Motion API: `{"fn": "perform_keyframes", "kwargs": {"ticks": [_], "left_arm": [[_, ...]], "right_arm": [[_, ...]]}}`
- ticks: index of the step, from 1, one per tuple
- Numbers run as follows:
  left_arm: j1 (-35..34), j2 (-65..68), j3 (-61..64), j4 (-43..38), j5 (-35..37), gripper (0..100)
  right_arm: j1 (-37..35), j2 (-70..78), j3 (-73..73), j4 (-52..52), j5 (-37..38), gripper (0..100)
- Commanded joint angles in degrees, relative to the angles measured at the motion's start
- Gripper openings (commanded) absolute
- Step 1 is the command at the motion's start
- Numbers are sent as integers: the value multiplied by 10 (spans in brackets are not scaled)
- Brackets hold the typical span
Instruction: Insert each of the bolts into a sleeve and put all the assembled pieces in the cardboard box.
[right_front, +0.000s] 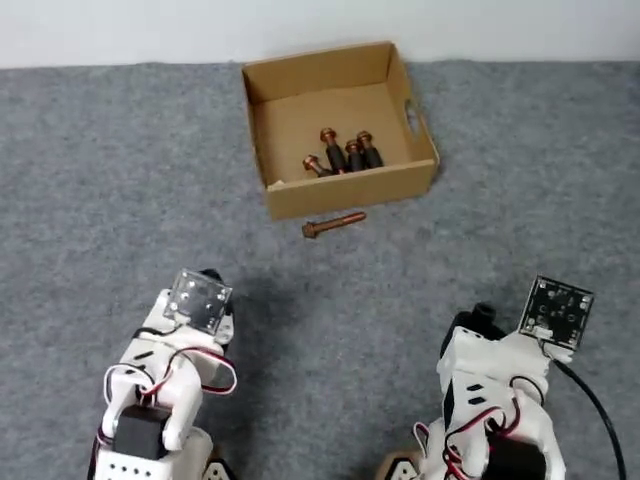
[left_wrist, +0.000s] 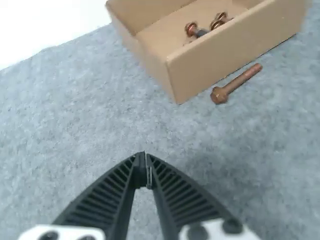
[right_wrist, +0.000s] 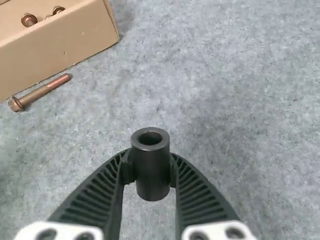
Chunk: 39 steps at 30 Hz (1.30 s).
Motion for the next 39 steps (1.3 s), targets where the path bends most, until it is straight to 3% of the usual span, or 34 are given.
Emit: {"fn": "perform_keyframes", "kwargs": {"ticks": [1, 7, 14, 19, 33, 39], "left_arm": [[8, 84, -70, -28, -17, 9], [21, 329, -208, -64, -21, 9], [76, 636, -394, -68, -87, 9], [76, 817, -557, -62, -134, 77], [119, 1182, -969, 103, -135, 99], [140, 1313, -1128, 229, -135, 207]], "right_arm": [[5, -5, 1, -10, -1, 8], [5, -6, 2, -10, -1, 8], [5, -6, 3, -10, -1, 8], [5, -6, 3, -10, -1, 8], [5, -7, 4, -10, -1, 8], [5, -7, 4, -10, -1, 8]]}}
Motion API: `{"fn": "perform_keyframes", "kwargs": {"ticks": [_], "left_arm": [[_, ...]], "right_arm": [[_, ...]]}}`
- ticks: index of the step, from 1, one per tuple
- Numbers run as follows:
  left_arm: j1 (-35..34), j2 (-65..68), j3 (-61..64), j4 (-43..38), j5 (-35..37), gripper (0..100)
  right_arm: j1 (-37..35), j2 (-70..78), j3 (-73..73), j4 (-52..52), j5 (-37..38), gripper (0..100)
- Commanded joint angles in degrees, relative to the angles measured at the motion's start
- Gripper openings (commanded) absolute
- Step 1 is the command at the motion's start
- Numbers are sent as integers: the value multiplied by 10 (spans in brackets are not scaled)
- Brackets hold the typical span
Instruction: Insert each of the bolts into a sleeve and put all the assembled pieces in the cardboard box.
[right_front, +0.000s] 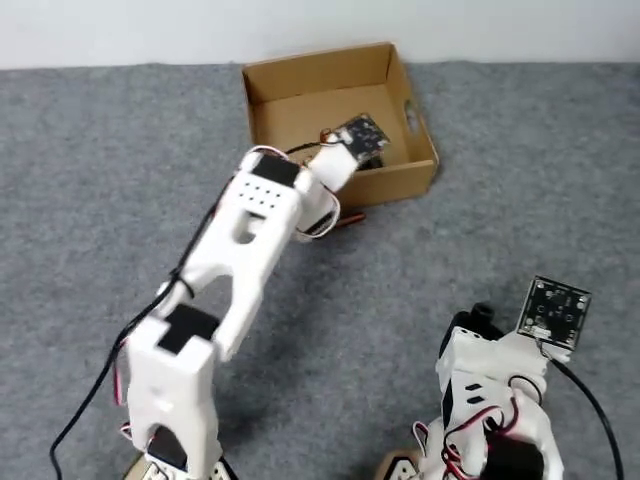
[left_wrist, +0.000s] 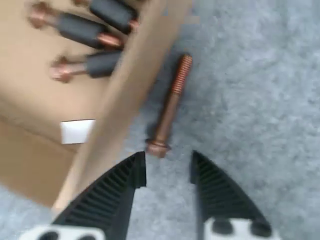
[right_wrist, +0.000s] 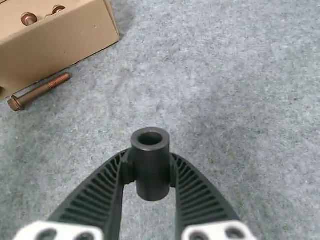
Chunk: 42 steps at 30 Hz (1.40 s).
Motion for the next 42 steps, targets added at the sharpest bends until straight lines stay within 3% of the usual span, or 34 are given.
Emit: {"fn": "perform_keyframes", "kwargs": {"ticks": [1, 13, 21, 24, 29, 36, 42], "left_arm": [[5, 57, -120, 69, -4, 211], [2, 309, -470, 184, -4, 211], [-4, 420, -605, 278, -4, 209], [-5, 421, -595, 280, -4, 163], [2, 412, -592, 280, -41, 0], [26, 351, -521, 280, -35, 4], [74, 174, -303, 280, -2, 4]], "right_arm": [[5, -2, -2, -10, -1, 8], [5, -2, -2, -10, -1, 8], [5, -2, -2, -10, -1, 8], [5, -2, -2, -10, -1, 8], [5, -2, -2, -10, -1, 8], [5, -2, -2, -10, -1, 8], [5, -2, -2, -10, -1, 8]]}}
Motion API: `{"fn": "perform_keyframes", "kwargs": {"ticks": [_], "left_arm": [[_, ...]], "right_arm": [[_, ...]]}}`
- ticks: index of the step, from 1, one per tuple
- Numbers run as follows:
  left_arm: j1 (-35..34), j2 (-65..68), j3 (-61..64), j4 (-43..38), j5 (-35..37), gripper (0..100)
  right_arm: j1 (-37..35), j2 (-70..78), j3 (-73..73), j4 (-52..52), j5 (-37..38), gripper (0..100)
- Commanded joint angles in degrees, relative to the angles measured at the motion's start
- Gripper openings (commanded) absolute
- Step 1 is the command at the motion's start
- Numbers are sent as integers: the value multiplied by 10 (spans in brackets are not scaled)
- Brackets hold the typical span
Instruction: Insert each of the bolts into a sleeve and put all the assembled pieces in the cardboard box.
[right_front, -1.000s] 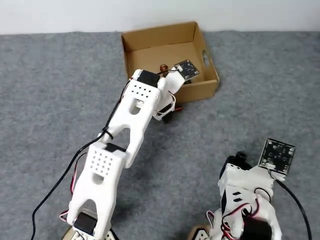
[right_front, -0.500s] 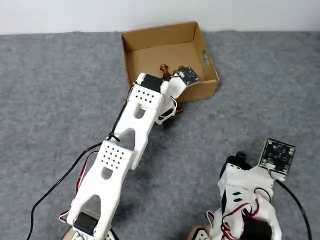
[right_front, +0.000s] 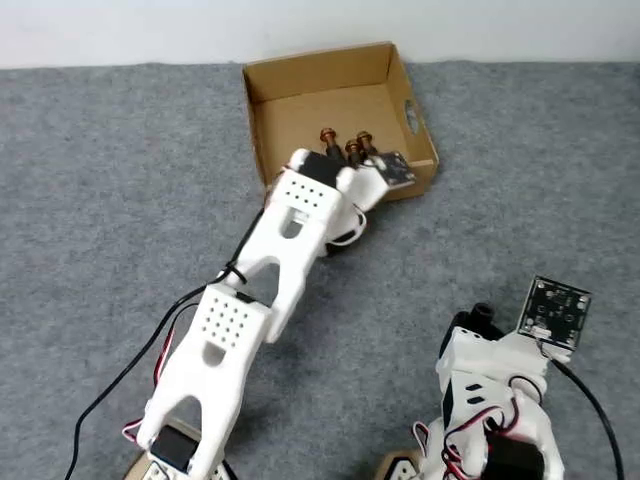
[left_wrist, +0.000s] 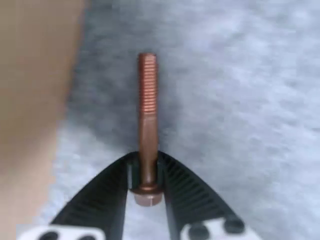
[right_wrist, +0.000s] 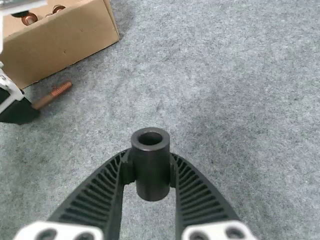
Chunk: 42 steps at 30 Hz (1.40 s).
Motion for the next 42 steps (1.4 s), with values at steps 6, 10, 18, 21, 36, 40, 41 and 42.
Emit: {"fn": "perform_keyframes", "kwargs": {"ticks": [6, 10, 18, 21, 36, 40, 41, 42], "left_arm": [[36, -299, 311, 14, 91, 4], [26, -378, 400, 14, 184, 4], [-38, -477, 437, 15, 342, 4], [-62, -518, 438, 14, 404, 4], [-115, -567, 493, 14, 1153, 5], [-134, -567, 492, 7, 1249, 5], [-135, -567, 492, 10, 1248, 5], [-136, -567, 492, 10, 1243, 5]], "right_arm": [[5, -2, -2, -10, -1, 8], [5, -2, -2, -10, -1, 8], [5, -2, -2, -10, -1, 8], [5, -2, -2, -10, -1, 8], [56, -2, -2, -10, -1, 8], [55, -2, -2, -10, -1, 8], [55, -2, -2, -10, -1, 8], [56, -2, -2, -10, -1, 8]]}}
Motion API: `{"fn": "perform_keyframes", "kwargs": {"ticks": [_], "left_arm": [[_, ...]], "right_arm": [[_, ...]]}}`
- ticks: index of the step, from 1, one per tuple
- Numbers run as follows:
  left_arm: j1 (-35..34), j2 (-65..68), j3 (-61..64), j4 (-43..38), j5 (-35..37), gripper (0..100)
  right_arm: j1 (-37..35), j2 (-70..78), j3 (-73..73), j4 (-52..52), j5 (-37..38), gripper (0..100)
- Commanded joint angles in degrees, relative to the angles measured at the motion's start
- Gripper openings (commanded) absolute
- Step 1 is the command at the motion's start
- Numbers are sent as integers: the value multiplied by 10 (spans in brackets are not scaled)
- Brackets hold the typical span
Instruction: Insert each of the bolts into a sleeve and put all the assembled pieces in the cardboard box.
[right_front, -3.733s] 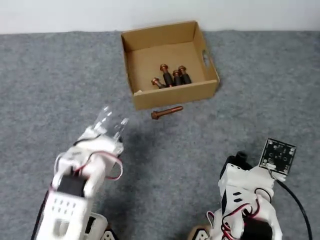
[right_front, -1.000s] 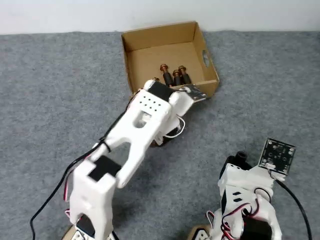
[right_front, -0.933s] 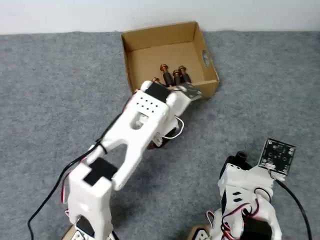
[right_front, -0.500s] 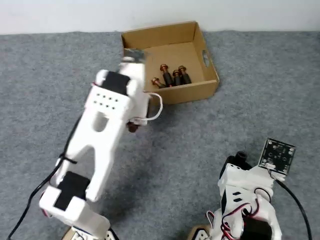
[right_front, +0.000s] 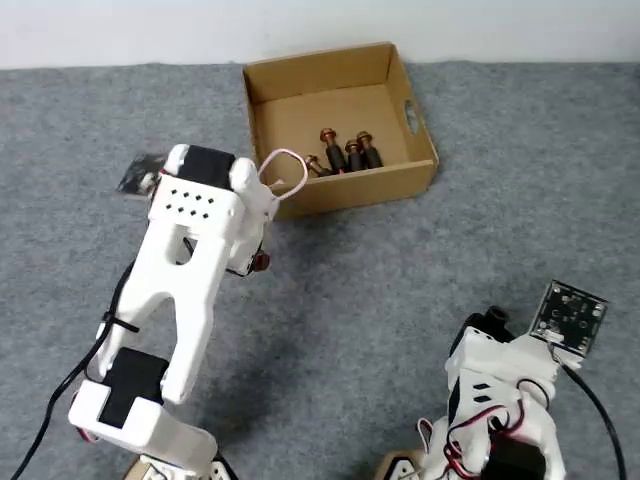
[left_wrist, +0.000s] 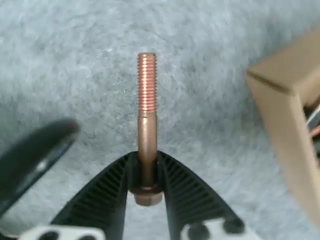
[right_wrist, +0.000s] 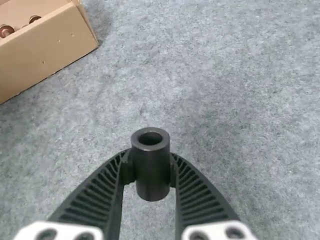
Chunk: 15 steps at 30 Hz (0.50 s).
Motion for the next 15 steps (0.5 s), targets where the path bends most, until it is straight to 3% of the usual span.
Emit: {"fn": "perform_keyframes", "kwargs": {"ticks": [1, 5, 10, 15], "left_arm": [[-7, -27, -4, 8, 19, 5], [-7, -27, -4, 7, 0, 47], [-1, -27, -3, 8, -5, 262], [-4, -28, -2, 12, -57, 283]], "right_arm": [[7, -2, -2, -10, -1, 8], [7, -2, -2, -10, -1, 8], [8, -2, -2, -10, -1, 8], [8, -2, -2, -10, -1, 8]]}}
